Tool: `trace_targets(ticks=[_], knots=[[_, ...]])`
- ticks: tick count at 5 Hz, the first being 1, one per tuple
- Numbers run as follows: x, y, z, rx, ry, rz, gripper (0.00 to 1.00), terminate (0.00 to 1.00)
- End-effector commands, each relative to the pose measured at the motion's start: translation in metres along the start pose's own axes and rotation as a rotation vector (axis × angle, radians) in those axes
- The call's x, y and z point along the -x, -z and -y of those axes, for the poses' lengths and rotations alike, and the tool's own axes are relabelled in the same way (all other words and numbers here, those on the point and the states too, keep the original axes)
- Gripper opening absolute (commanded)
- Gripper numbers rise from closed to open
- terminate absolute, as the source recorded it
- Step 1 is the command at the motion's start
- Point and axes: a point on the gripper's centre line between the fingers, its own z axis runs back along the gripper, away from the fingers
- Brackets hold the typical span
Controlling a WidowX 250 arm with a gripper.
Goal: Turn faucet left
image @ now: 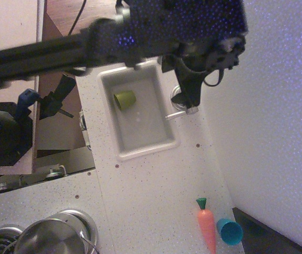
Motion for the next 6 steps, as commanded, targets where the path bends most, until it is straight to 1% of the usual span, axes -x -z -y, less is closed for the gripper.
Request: trace_targets(ticks=[1, 2, 3, 4, 6], knots=[[-0.004, -0.032, 0.003, 0.000, -0.020, 0.097, 1.00, 0.00], [0.004, -0.040, 0.018, -0.013, 0.039, 0.123, 1.00, 0.00], [0.011, -0.046, 0.026, -0.029, 0.073, 0.130, 1.00, 0.00], [0.009, -0.051, 0.032, 0.024, 0.101, 0.120, 1.00, 0.00], [0.009, -0.051, 0.032, 0.024, 0.101, 0.120, 1.00, 0.00]])
